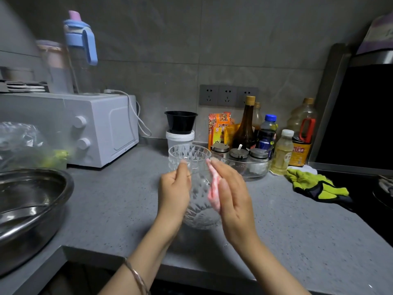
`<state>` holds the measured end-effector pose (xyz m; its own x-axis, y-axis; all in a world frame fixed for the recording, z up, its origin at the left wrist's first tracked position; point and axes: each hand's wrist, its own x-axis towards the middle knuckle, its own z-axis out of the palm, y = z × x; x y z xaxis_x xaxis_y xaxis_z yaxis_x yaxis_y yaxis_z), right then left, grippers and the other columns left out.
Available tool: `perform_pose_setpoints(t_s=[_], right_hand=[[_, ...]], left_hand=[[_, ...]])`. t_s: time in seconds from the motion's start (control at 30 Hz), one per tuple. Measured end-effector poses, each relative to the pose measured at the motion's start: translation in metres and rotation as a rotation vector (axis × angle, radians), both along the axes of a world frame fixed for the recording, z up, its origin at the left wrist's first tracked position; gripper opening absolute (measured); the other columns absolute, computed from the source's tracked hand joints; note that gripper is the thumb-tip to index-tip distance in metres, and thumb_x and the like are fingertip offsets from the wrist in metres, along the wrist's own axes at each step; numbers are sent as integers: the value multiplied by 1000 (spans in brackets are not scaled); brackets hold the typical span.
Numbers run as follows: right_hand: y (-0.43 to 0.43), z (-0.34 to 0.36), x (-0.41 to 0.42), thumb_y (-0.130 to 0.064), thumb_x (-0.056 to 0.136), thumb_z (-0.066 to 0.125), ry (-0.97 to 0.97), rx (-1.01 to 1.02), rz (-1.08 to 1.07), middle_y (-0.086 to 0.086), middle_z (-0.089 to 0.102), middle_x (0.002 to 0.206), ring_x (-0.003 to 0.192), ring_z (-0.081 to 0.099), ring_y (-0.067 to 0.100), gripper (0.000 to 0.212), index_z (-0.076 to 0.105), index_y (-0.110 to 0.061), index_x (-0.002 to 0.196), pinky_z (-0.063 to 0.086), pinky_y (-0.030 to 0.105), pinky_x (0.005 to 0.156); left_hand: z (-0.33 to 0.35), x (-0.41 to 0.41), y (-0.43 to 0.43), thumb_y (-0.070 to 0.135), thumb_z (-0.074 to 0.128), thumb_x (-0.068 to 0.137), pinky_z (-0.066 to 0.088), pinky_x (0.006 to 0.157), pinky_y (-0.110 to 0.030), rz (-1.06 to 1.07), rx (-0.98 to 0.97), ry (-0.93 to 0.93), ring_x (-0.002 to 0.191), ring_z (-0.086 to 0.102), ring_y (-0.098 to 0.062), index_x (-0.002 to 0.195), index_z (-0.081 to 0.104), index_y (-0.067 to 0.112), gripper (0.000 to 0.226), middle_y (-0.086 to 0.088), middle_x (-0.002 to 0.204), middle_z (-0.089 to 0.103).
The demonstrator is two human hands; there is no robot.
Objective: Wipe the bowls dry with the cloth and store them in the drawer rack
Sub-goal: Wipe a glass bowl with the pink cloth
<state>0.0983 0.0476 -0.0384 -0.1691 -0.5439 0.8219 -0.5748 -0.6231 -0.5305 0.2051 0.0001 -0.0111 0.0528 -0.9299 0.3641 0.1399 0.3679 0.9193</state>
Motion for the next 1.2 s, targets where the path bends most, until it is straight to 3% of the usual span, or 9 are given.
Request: perform_pose_setpoints(t_s=[0.13, 0.23, 0.37, 0.47, 0.6, 0.7, 0.93, 1.07, 1.2], right_hand=[[5, -9, 14, -35, 101, 28, 396, -91, -200, -3, 36, 151, 142, 26, 17, 43, 37, -29, 142, 18, 41, 116], [2, 1, 11, -35, 97, 38, 450, -93, -288, -4, 45, 144, 136, 35, 13, 41, 49, -28, 136, 26, 38, 112], [-2, 19, 0, -43, 92, 40, 80, 98, -104, -11, 66, 106, 99, 59, 4, 37, 67, -26, 110, 48, 30, 83], [-6, 27, -9, -41, 91, 44, -309, 290, 185, 11, 64, 73, 68, 60, 15, 46, 67, -1, 90, 49, 30, 64], [-3, 25, -17, -42, 82, 62, -678, 485, 266, 18, 67, 74, 74, 63, 34, 37, 67, -6, 79, 51, 39, 71], [-1, 28, -17, -47, 87, 57, -641, 484, 192, 34, 58, 75, 65, 55, 42, 59, 62, 12, 83, 48, 40, 64], [-1, 39, -11, -26, 98, 46, -343, 409, 181, 2, 44, 34, 26, 37, 11, 57, 49, -10, 43, 29, 17, 32], [-1, 24, 0, -27, 100, 43, -356, 241, 195, 18, 54, 49, 43, 53, 20, 57, 51, 5, 54, 42, 21, 45], [-1, 0, 5, -43, 98, 29, -122, 90, 39, -5, 62, 121, 114, 56, 6, 47, 60, -19, 124, 44, 28, 95]], left_hand=[[-4, -1, -6, 31, 45, 99, 36, 52, -27, -28, 167, 192, 52, 46, -17, 54, 47, 17, 47, -5, 53, 47], [-6, -6, -2, 29, 47, 98, 47, 54, -23, -132, 123, 158, 52, 59, -9, 61, 61, 14, 43, 3, 53, 63], [-11, -4, 1, 39, 50, 95, 37, 55, -29, -121, 96, 74, 52, 45, -20, 61, 54, -4, 55, -13, 54, 48], [-12, 2, 2, 40, 51, 94, 44, 57, -31, -130, 145, 179, 56, 53, -25, 72, 59, -11, 56, -16, 62, 54], [-13, 5, 3, 33, 50, 96, 56, 60, -26, -202, 216, 335, 61, 69, -17, 68, 67, 9, 41, -5, 64, 71], [-11, 12, -2, 36, 46, 97, 46, 58, -22, -199, 144, 138, 53, 56, -16, 56, 52, 8, 50, -7, 55, 57], [4, 10, 4, 42, 45, 94, 34, 50, -27, -136, -260, -331, 41, 39, -11, 45, 45, 14, 57, 0, 41, 43], [2, 6, 3, 29, 48, 97, 23, 47, -27, 3, -268, -263, 37, 27, -8, 36, 33, 18, 64, 7, 35, 28], [-6, 4, -3, 30, 50, 97, 32, 54, -26, 3, 18, 37, 49, 38, -14, 53, 51, 9, 49, -6, 50, 42]])
